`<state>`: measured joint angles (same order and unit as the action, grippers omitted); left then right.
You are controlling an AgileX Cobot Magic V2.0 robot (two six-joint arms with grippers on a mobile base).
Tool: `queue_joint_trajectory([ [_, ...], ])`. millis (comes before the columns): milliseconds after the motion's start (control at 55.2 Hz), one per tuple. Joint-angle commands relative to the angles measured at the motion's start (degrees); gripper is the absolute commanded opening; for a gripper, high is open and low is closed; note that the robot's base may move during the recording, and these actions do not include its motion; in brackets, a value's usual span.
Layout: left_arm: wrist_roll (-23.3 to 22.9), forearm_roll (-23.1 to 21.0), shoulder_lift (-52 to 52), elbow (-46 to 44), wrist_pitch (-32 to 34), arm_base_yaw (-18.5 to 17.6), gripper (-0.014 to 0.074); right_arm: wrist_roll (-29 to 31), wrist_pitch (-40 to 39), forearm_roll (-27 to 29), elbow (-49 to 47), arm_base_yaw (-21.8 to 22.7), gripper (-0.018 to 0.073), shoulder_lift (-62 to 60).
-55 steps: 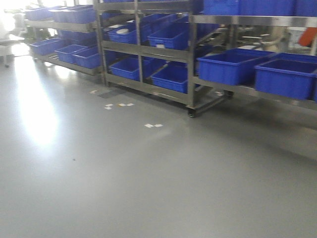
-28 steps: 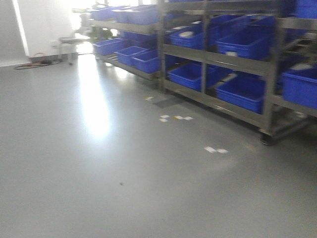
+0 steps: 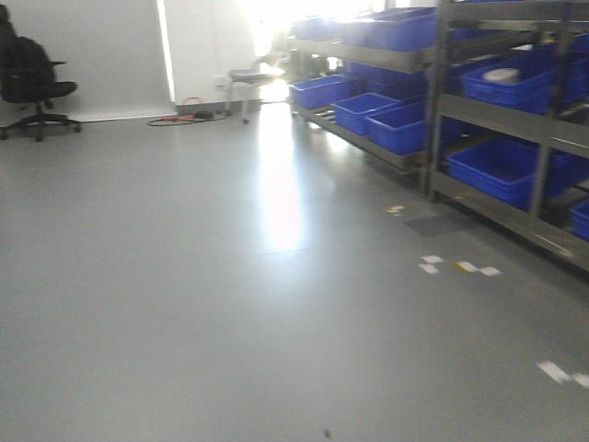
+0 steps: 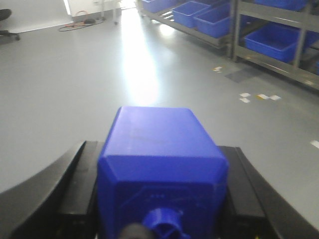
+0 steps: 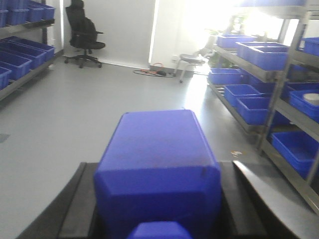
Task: Pick and sort blue part to right shelf
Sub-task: 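Drive the base to the rack of open blue bins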
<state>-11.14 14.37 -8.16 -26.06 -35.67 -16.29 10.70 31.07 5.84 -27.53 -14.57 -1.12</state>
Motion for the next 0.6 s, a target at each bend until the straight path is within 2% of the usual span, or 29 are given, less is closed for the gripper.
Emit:
queue_joint_trajectory([
  [0,-0.4,0.4,-1.1,-1.7,4.7,-0.4,0.0337,0.0,-5.6,0.3,-1.6,0.3,0.0214,0.0],
  [580,-0.4,0.4,-1.1,-1.7,4.7,-0.4,0.0337,0.0,-5.6,0.3,-1.6,0.3,0.0214,0.0],
])
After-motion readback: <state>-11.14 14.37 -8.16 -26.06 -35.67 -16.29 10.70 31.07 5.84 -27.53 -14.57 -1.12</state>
